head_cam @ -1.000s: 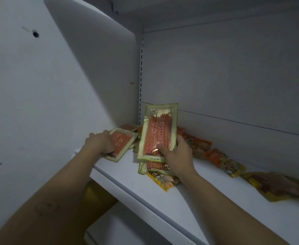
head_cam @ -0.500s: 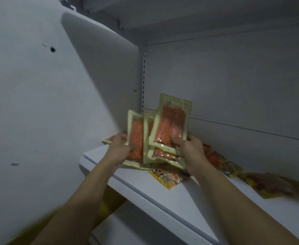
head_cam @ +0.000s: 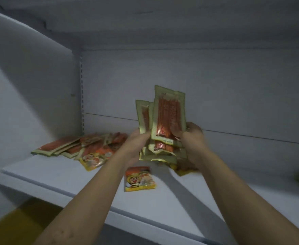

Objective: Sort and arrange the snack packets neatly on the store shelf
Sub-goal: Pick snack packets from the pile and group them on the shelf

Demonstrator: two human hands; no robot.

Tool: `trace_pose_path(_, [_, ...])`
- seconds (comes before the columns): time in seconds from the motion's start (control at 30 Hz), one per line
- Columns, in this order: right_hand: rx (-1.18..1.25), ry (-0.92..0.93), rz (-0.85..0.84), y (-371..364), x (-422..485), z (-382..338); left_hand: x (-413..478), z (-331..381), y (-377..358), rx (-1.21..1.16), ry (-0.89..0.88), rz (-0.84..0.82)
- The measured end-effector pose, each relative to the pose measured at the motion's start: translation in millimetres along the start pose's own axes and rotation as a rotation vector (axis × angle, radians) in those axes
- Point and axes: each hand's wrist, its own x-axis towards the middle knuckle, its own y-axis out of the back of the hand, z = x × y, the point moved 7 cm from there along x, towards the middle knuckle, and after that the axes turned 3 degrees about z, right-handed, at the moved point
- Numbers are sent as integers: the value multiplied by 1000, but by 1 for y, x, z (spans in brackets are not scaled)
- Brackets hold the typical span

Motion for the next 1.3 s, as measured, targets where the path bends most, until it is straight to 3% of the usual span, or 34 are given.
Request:
trace_pose_path(0.3, [-240, -41, 250, 178, -5, 15, 11, -54, -148, 3, 76, -102])
trace_pose_path(0.57, [-485, -67, 524, 302, -40, 23, 20, -79, -211, 83, 24, 82])
trace_pose_path(0.63, [-701, -138, 493, 320, -47, 30, 26, -83, -220, 92, 44, 114])
trace_pose_path(0.7, [-1114, -244, 372, 324, -54, 41, 32, -86, -231, 131, 69, 111])
trace_pose_path(0.73, [-1314, -251, 318, 322, -57, 45, 35, -87, -237, 151, 79, 104])
trace_pose_path(0.8, [-1486, -218, 201, 312, -62, 55, 38, -90, -245, 182, 84, 90])
trace_pose_path(0.93, [-1452, -263, -106, 296, -70, 82, 35, -112, -259, 198, 141, 40])
trace_pose_path(1.13, [-1480, -290, -81, 318, -64, 74, 25, -143, -266, 258, 179, -23])
trace_pose_path(1.3, [-1407, -96, 3, 309, -71, 68, 17, -153, -260, 289, 200, -32])
